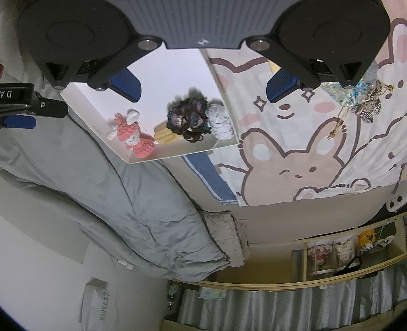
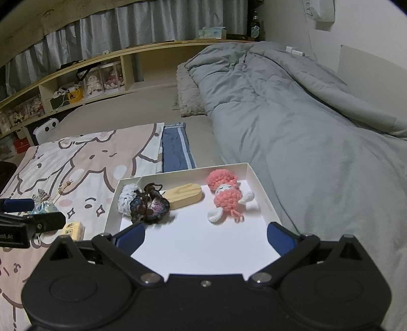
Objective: Organize objects
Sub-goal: 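Withdraw both tools from the box toward the remaining toys on the bed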
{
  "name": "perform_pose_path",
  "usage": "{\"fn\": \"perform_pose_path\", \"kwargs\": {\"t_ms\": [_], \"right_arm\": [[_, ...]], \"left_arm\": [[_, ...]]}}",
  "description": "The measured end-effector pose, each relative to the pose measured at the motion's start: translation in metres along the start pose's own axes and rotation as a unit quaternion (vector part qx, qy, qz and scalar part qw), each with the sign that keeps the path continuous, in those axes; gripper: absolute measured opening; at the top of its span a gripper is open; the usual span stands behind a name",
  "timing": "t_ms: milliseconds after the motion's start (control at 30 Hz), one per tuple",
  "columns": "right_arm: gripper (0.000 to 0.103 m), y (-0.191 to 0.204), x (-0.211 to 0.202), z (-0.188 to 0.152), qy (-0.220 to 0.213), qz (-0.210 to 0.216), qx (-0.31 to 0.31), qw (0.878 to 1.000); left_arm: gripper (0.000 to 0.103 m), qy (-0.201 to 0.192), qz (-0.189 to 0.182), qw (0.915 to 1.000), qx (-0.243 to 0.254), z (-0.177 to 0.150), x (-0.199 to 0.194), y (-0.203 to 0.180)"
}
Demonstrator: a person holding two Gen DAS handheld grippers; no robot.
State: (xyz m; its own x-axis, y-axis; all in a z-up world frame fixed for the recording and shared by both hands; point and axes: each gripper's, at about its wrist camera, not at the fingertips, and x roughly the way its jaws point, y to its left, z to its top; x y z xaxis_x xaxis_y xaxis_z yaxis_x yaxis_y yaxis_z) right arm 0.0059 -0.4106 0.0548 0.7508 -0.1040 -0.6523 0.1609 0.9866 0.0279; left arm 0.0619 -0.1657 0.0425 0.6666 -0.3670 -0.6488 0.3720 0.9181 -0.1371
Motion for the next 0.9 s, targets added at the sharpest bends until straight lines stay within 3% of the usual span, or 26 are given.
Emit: {"fn": "perform_pose_path", "kwargs": {"t_ms": [900], "right_arm": [[0.103,0.111,0.040,0.005,0.001,0.081,-0.025,0.996]], "left_arm": [[0.103,-0.031,0.097,0.9940,-0.040,-0.014,-0.053,0.122]]}}
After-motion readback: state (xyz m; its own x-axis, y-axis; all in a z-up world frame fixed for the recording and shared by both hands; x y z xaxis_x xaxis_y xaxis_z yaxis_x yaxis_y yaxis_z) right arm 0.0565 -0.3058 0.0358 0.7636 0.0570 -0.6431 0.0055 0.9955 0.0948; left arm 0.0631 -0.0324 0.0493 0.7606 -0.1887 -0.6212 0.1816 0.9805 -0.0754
